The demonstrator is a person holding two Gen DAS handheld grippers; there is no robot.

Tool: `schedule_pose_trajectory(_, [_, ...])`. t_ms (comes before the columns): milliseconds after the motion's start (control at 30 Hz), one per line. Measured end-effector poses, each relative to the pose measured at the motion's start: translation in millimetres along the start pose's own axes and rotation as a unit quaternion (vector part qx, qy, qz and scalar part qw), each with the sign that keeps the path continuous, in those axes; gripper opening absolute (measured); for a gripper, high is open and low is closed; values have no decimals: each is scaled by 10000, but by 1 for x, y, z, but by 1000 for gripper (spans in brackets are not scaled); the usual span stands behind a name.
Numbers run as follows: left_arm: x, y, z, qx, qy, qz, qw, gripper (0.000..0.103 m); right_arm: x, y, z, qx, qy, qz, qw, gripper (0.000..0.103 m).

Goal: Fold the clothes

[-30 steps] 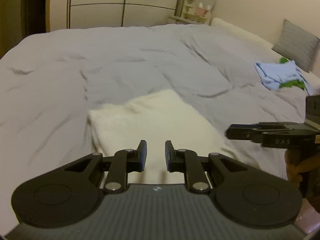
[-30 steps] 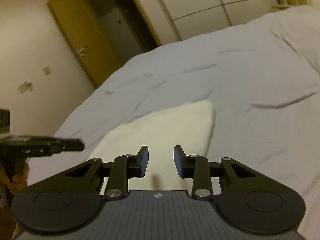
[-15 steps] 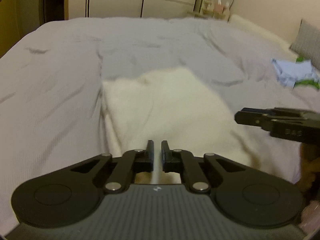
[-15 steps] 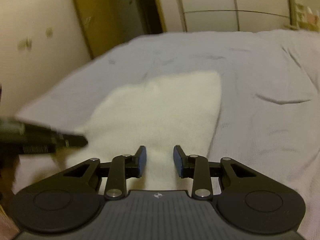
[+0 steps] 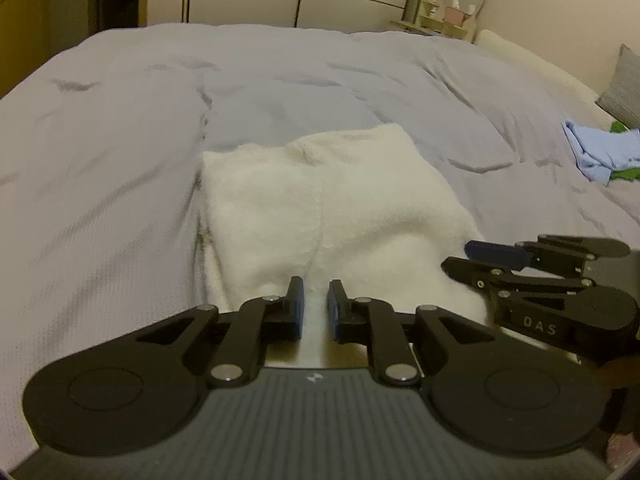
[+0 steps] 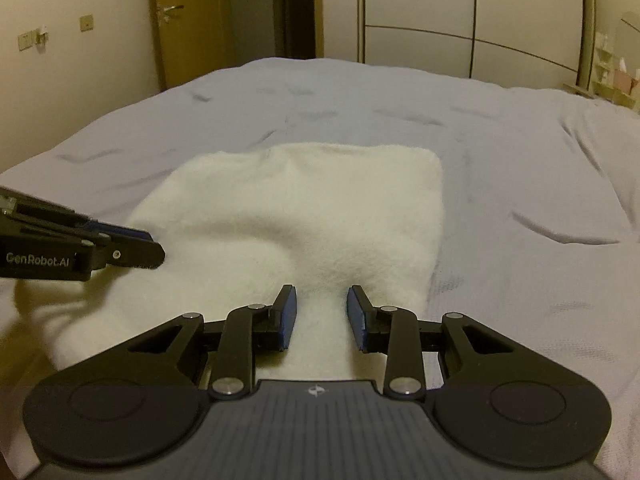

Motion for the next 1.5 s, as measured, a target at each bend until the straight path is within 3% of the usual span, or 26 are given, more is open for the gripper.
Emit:
schedule_pose_trajectory(267, [10, -29, -10, 315, -158, 63, 9994, 13, 21, -39, -12, 318, 758, -321, 9961, 33])
schedule_pose_trajectory(433, [-2, -36, -13, 403, -154, 111, 9990, 14, 16, -60, -3, 323, 750, -322, 9961, 34])
schedule_pose_trajectory(633, [-30, -18, -11, 578, 39, 10, 9983, 21, -9, -40, 9, 210, 410, 130, 9989, 35])
schedule_pose_trajectory(767, [-26, -21, -12, 636, -103, 43, 9979, 21, -10, -32, 12, 155, 240, 179, 9994, 36])
schedule_pose_trajectory(867, [-23, -44, -23, 763, -106, -76, 9970, 21, -6, -43, 11, 132, 331, 145, 9993, 36])
schedule_pose_trajectory(900, [-23, -54, -25, 770, -157, -100, 9969, 27, -5, -49, 10, 138, 402, 102, 9990, 38])
schedule_pose_trajectory(967, [-26, -71, -30, 793, -260, -128, 9964, 34, -7, -67, 9, 179, 607, -42, 9980, 52])
schedule_pose_trajectory(1200, [-49, -108, -53, 1171, -565, 261, 9912, 44, -26, -114, 6, 177, 907, 33, 9957, 80])
schedule_pose_trajectory(1233, [-52, -114, -58, 1248, -588, 317, 9899, 46, -28, -120, 5, 161, 941, 41, 9954, 89])
schedule_pose_trajectory(1367, [-56, -145, -82, 1484, -480, 208, 9875, 67, -31, -152, -1, 218, 1067, -25, 9941, 91])
schedule_pose_trajectory(1500, [-61, -169, -105, 1585, -355, 122, 9867, 71, -28, -176, -6, 243, 1129, -140, 9932, 91])
Point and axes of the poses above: each gripper's, at about its wrist camera, not at the fingertips, and y roughly the way its jaws point, z to its left, x to its top, the point moved 1 cm from there along y, roughly the way its jaws point, and after that the axes turned 3 degrees about x, right-handed, at the moved point
